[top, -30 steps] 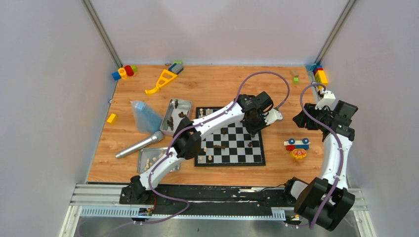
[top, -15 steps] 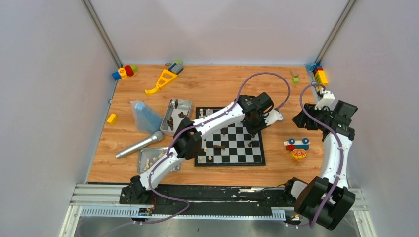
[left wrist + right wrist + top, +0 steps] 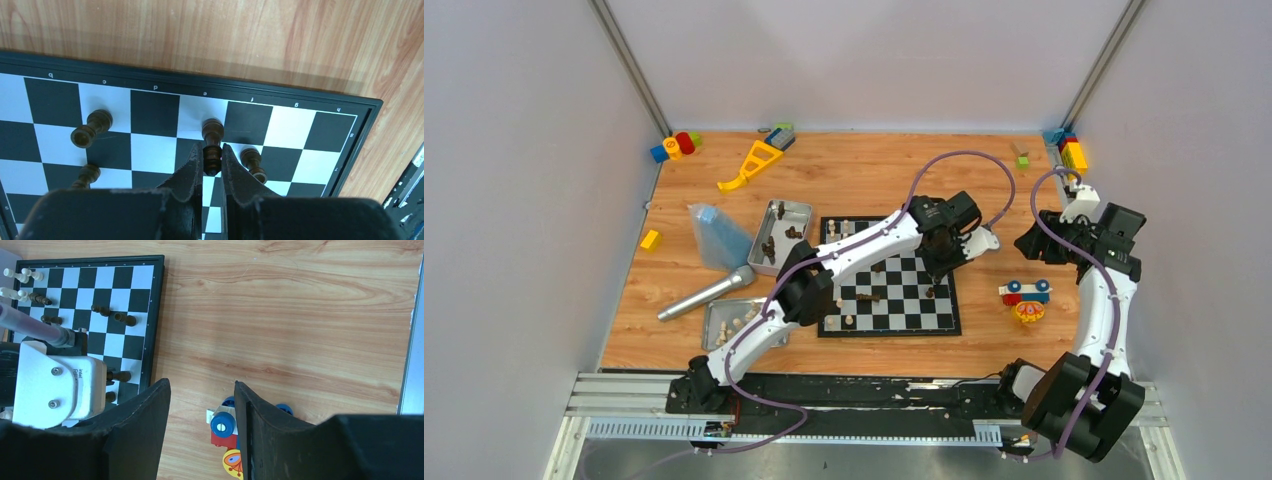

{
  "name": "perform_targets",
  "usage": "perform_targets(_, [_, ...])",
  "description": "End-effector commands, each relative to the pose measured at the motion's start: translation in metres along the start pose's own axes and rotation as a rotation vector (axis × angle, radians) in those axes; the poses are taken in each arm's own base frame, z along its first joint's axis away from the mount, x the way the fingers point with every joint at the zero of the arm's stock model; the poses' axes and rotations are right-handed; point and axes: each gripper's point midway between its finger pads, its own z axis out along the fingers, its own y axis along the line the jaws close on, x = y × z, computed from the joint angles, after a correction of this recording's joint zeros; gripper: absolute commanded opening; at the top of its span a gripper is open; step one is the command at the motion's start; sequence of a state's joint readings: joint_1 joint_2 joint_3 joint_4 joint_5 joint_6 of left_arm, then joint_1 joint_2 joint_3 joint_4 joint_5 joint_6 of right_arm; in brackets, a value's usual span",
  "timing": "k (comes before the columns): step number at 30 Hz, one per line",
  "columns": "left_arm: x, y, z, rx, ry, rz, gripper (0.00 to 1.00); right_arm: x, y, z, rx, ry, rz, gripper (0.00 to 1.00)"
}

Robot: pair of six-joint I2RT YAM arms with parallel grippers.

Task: Set up the chess pieces on the board
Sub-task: Place the chess piece on the chessboard.

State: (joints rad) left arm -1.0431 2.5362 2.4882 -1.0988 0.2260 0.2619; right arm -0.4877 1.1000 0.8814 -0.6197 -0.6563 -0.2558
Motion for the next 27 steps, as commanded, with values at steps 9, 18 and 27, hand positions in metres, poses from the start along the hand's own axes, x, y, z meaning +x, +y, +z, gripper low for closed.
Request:
perform_targets(9, [-0.011,0.0,0.001,-0.053,-0.016,0.024,0.15,0.0,0.004,-0.001,-0.028,-0.011,-0.015,0.51])
perform_targets(18, [-0.018,0.005,0.003,-0.074,-0.038,0.031,0.15,0.0,0.004,-0.001,-0.03,-0.01,-0.016,0.51])
perform_targets(27, [-0.018,0.001,0.004,-0.049,-0.042,0.024,0.16,0.001,0.004,0.0,-0.029,-0.005,-0.014,0.52])
